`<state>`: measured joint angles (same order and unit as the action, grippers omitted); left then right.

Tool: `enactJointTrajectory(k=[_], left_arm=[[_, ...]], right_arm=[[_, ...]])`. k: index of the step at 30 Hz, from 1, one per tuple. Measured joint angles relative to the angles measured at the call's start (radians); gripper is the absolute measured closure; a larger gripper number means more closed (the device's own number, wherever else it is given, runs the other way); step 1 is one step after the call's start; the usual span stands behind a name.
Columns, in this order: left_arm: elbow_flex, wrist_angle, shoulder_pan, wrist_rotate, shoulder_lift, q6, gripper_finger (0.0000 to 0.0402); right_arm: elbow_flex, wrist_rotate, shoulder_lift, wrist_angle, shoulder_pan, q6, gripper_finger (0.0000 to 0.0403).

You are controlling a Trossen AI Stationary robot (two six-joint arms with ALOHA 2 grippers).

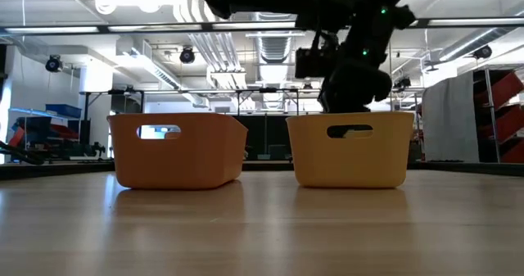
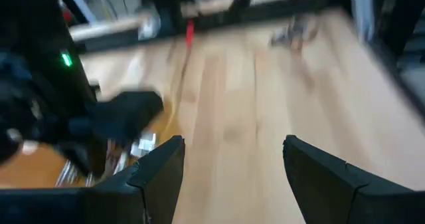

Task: Sort batteries
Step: Put the black-silver battery into the yellow bin

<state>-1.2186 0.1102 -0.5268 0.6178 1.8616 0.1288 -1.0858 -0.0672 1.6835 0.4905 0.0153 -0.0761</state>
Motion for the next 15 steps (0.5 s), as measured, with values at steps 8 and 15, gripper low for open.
enactJointTrajectory(k=[8, 15], left_arm=[[0.090, -0.106, -0.092, 0.184, -0.050, 0.069, 0.0169], [0.220, 0.257, -0.086, 0.111, -0.119, -0.081, 0.0169]], right_arm=[[-0.038, 0.016, 0.033, 0.047, -0.009, -0.002, 0.0374], [-0.002, 0.015, 0.030, 0.060, -0.057, -0.037, 0.0374]])
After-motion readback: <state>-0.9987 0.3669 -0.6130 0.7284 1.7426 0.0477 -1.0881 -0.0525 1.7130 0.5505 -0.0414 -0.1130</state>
